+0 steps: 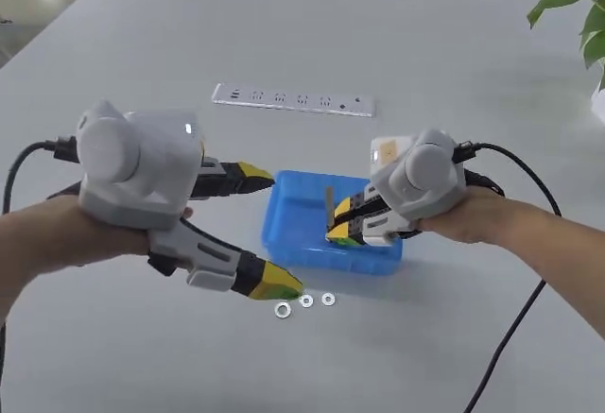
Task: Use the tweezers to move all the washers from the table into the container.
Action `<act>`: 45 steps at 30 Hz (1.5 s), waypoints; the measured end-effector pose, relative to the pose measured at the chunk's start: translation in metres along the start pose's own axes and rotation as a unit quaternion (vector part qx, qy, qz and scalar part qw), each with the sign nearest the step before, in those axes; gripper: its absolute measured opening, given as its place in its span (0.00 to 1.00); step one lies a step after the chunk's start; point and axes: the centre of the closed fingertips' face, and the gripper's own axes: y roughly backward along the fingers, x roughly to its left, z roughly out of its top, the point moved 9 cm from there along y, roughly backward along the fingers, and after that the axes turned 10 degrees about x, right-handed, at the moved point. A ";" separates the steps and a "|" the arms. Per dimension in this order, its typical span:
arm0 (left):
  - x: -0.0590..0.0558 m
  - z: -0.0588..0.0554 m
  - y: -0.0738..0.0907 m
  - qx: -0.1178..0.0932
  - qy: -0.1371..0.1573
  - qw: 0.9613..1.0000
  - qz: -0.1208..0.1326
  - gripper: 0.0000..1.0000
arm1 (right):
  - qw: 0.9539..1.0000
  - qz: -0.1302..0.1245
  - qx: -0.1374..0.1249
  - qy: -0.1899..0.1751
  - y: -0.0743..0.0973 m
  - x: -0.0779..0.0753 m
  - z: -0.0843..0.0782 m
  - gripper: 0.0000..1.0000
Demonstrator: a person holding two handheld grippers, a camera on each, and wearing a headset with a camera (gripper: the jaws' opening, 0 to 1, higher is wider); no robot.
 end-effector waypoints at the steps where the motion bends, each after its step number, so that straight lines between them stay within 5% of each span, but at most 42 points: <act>1: 0.002 0.001 -0.001 -0.001 -0.005 1.000 0.000 0.78 | 1.000 0.000 0.000 0.000 0.000 0.000 0.000 0.08; 7: 0.017 0.008 -0.013 0.010 -0.047 0.999 0.017 0.52 | 1.000 -0.001 0.000 0.003 0.000 0.002 -0.001 0.08; 15: 0.031 0.013 -0.030 0.023 -0.068 0.997 0.023 0.27 | 1.000 -0.001 -0.001 0.005 0.001 0.003 -0.004 0.08; 26: 0.034 0.021 -0.046 0.029 -0.086 0.996 0.008 0.15 | 1.000 0.001 -0.002 0.012 0.001 0.004 -0.005 0.09; 45: 0.034 0.026 -0.051 0.035 -0.114 0.993 -0.010 0.06 | 1.000 0.003 0.004 0.021 0.000 0.003 -0.005 0.10</act>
